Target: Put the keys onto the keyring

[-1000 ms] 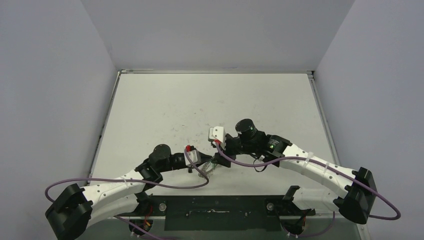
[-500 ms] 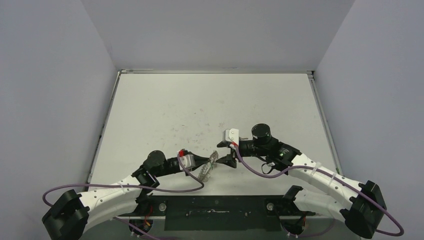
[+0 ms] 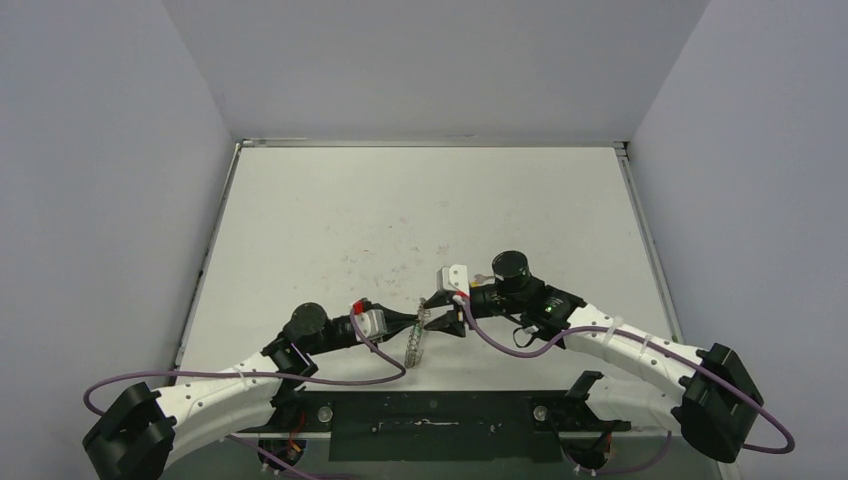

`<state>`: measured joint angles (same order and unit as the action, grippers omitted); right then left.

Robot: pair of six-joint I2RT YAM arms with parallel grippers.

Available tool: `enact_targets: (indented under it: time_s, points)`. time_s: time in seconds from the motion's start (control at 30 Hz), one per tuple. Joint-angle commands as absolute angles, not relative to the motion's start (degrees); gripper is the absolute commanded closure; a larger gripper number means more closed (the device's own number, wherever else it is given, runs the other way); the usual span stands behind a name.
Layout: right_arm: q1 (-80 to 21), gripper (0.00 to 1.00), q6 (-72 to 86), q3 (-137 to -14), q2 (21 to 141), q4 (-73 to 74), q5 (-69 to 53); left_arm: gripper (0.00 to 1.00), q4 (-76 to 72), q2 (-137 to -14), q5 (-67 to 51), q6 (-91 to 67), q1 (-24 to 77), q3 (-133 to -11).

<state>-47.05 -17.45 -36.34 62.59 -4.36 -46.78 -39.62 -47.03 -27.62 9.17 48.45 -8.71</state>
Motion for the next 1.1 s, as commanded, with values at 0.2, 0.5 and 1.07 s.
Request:
enact_targets:
  time_s: [0.2,0.5,1.07]
  points:
    - [-47.71,0.69,-16.92,-33.50,65.38,-15.46,-48.66,1.00,-44.72,-46.87,-27.95,8.15,48.88,-10.09]
    - [-48.07,0.89,-16.22,-33.60,67.11,-17.58,-49.92,1.00,-45.74,-47.93,-28.04,8.00,48.87,-10.28]
    - [-47.69,0.73,-18.67,-32.90,64.86,-15.04,-48.96,1.00,-45.15,-46.89,-27.46,8.07,48.96,-10.12]
